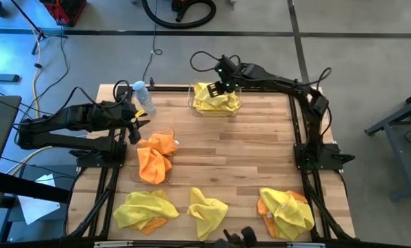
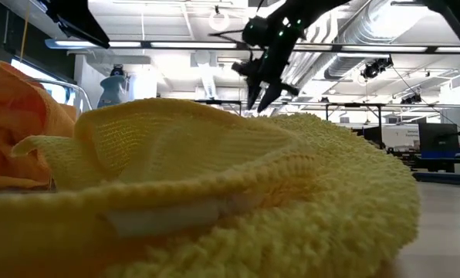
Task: Sort microfiber towel by color & place in baskets
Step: Put the yellow microfiber towel into the top transparent bin
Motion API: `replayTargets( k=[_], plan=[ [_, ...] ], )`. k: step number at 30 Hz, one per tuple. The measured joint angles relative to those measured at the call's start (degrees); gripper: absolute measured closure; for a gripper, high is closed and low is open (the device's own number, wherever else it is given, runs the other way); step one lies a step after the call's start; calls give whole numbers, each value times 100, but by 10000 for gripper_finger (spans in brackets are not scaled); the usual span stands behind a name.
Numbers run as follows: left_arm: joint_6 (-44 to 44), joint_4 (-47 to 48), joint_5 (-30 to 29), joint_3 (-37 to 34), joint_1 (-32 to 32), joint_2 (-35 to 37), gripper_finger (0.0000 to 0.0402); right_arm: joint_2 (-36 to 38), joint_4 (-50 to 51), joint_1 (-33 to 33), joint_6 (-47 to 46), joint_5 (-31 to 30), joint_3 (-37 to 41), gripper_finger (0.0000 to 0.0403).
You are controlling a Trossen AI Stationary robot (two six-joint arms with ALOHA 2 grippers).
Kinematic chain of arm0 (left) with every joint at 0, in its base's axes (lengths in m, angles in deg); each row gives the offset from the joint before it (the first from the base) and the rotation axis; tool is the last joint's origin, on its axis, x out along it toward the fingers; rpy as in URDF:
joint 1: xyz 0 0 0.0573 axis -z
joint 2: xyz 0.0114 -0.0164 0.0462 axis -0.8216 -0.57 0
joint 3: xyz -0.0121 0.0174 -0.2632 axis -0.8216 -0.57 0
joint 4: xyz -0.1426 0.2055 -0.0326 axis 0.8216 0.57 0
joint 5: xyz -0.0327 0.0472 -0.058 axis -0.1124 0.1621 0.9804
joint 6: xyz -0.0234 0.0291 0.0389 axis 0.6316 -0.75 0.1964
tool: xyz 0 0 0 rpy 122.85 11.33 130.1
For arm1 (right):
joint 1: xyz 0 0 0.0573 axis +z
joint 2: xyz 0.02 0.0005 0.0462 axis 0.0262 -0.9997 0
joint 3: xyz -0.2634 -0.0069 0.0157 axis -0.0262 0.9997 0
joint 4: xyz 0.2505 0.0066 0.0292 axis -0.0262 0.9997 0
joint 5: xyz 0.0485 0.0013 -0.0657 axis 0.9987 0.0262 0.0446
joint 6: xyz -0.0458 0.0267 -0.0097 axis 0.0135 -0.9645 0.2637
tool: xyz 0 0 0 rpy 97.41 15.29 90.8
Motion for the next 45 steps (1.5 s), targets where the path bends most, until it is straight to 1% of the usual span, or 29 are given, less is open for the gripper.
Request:
replayTargets(
  k=[3,7,12,18,22,28,34,37,41,43,45],
  plan=[
    [86,-11,4,0,0,-2,280,-263,-115,-8,-8,108,-1,273],
    [148,-14,4,0,0,-2,280,-824,-97,-34,19,234,5,272],
    [242,-40,0,0,0,-2,280,-1456,-146,-34,-8,257,3,272],
    [320,-40,0,0,0,-2,280,-1597,-169,-35,-156,362,-10,272],
    [320,-38,0,0,0,-2,280,-1367,-111,-35,-160,362,11,272],
    [318,-36,-7,2,0,-2,280,-720,-9,-33,-88,354,14,272],
    [253,-36,-13,2,2,-67,280,-197,-80,-25,494,345,14,272],
    [301,-33,-13,2,2,-131,280,14,-92,21,974,366,19,272],
    [833,-33,-42,7,7,-349,280,367,36,86,1823,819,276,272],
    [1053,-33,-57,7,23,-538,280,572,83,106,2082,1040,592,272],
    [1359,-33,-56,7,24,-769,280,858,-96,122,2211,1202,1084,272]
  ],
)
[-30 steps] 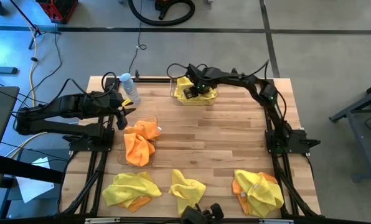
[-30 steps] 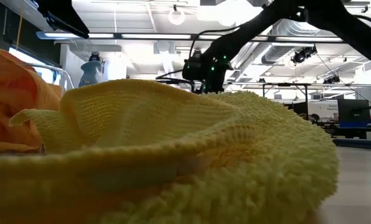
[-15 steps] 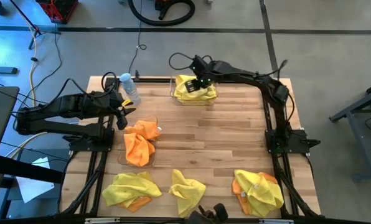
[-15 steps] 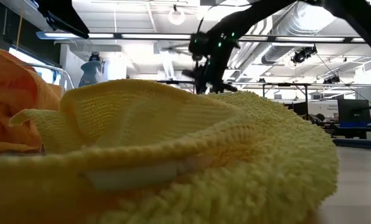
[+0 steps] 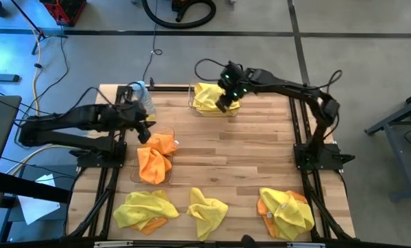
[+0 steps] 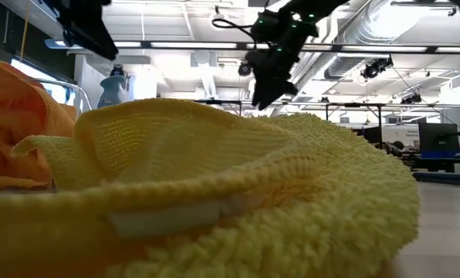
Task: Sort microfiber towel by color & place in baskets
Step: Put the yellow microfiber towel into the top transparent bin
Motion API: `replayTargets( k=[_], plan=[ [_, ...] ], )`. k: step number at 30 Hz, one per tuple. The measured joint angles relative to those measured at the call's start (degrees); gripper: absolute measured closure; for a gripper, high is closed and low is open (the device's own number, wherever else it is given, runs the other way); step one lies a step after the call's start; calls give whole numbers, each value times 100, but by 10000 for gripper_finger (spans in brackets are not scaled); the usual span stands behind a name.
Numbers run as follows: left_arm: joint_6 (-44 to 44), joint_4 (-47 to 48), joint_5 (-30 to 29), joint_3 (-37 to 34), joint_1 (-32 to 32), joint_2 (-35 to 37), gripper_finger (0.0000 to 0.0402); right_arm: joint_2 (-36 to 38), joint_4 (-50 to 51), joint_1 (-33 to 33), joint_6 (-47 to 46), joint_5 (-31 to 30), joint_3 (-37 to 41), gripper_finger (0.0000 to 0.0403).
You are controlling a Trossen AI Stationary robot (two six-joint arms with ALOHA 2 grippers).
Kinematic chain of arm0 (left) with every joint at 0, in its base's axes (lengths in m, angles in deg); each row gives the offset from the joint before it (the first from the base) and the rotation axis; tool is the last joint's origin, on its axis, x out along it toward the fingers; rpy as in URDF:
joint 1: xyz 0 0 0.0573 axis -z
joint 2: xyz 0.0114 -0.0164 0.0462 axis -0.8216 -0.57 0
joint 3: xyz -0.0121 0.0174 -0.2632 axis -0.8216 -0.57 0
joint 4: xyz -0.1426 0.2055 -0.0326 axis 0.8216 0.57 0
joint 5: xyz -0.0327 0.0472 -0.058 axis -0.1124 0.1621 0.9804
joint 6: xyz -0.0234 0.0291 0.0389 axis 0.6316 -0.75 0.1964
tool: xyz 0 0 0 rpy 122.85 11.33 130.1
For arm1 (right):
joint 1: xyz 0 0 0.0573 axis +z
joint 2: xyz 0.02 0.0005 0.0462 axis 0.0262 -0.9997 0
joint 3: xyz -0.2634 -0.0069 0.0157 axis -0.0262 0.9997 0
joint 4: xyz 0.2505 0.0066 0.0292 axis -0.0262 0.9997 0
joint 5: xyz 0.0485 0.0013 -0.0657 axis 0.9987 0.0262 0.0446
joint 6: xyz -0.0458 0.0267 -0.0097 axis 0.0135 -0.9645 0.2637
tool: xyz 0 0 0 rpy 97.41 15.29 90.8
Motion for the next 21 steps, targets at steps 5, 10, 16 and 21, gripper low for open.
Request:
replayTargets(
  k=[5,10,16,21],
  plan=[
    [826,14,100,143,2,-673,280,1146,-760,0,18,258,1749,272],
    [1344,11,65,589,175,-1395,280,2570,-1513,0,38,213,3265,272],
    [2150,597,55,1366,441,-2251,280,3874,-2064,0,-126,207,4446,272],
    [3377,1634,89,2102,719,-2915,280,4477,-2064,0,-330,205,4993,272]
  ],
)
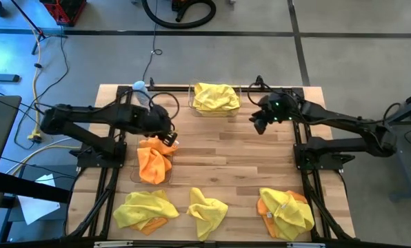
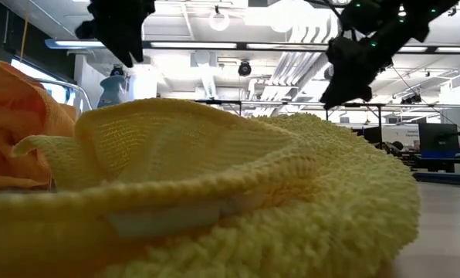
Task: Sort microfiber towel by color & place in baskets
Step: Put the yellow microfiber towel into the top transparent bin
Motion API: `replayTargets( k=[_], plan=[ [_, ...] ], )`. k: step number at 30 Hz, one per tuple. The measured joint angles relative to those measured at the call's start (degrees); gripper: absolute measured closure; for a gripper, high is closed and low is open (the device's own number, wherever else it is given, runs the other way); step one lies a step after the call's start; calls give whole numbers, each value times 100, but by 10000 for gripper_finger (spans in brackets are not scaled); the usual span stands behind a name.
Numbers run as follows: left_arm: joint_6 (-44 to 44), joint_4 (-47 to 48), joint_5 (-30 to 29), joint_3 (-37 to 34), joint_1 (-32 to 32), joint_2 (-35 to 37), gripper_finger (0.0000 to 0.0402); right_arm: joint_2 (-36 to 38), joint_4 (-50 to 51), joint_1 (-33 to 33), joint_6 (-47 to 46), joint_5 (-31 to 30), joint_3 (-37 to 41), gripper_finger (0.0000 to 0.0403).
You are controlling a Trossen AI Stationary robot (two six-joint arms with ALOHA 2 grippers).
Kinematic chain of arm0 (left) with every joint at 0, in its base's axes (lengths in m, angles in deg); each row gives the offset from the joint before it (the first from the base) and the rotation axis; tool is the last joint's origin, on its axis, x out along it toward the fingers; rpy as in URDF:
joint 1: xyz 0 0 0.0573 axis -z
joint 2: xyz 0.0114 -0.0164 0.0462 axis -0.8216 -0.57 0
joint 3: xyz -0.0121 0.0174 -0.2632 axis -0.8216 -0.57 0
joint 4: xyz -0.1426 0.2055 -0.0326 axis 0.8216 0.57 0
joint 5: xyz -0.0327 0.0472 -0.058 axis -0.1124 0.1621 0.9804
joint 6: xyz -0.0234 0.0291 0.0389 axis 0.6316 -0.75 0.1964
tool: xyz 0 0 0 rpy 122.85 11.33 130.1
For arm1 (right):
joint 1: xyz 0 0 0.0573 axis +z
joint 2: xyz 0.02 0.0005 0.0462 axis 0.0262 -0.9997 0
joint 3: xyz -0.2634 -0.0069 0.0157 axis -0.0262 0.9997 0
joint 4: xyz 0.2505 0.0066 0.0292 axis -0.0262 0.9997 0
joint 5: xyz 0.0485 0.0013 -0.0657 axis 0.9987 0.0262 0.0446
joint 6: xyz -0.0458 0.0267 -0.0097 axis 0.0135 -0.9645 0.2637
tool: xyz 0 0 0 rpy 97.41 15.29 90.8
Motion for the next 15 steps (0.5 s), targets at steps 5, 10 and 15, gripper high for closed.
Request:
replayTargets(
  k=[5,10,15],
  plan=[
    [1876,1209,716,519,251,-417,280,230,188,0,-58,56,168,272],
    [3534,1460,1077,545,1169,-507,280,255,393,0,60,190,168,272],
    [5130,1363,1189,545,2229,-505,280,255,445,0,179,241,168,272]
  ],
)
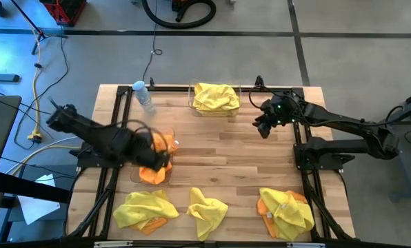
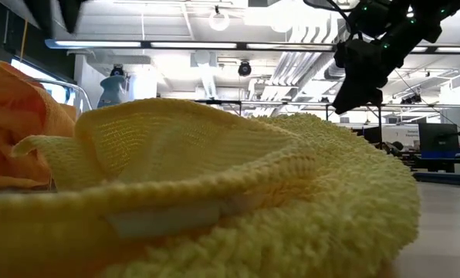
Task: Sort microfiber towel by color & place in baskets
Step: Put the yellow microfiber towel into the top transparent bin
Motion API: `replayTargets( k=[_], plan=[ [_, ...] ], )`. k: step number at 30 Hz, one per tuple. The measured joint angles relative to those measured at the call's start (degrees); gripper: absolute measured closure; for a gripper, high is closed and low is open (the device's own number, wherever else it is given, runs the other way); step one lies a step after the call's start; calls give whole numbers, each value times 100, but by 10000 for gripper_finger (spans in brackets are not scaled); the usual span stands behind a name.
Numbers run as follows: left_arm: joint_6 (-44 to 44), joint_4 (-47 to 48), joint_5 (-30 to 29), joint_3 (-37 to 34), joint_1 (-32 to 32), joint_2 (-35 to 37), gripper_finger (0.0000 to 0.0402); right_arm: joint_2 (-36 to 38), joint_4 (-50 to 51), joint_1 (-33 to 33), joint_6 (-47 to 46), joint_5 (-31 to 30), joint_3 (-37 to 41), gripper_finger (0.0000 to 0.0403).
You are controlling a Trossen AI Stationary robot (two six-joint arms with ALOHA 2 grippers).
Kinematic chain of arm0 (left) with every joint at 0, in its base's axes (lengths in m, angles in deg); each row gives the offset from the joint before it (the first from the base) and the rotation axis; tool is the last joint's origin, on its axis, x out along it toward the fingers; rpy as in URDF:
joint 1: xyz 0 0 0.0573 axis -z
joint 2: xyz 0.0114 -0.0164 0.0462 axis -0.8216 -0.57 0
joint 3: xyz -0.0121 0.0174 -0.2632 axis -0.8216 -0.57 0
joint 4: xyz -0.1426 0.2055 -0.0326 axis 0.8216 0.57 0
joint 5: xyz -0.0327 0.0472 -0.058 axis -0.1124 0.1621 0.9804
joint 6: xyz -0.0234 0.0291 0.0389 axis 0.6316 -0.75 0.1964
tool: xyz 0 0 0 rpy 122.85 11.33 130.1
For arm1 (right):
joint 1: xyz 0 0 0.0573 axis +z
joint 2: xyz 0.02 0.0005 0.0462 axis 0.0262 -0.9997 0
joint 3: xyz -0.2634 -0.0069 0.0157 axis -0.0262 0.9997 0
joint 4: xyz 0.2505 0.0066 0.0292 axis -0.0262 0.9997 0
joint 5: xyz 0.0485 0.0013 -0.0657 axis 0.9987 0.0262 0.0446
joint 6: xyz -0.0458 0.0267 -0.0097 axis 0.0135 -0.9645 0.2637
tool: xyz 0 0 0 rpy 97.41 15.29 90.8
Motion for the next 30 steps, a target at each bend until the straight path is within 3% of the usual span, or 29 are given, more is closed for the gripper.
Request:
replayTargets(
  k=[10,20,30],
  plan=[
    [1612,-219,353,0,1388,-189,280,0,-55,0,36,1,0,272],
    [1638,-504,571,0,1936,-585,280,-2,-55,0,-12,-1,0,272],
    [1016,-899,573,0,2172,-1131,279,-2,-58,0,-505,-115,0,272]
  ],
)
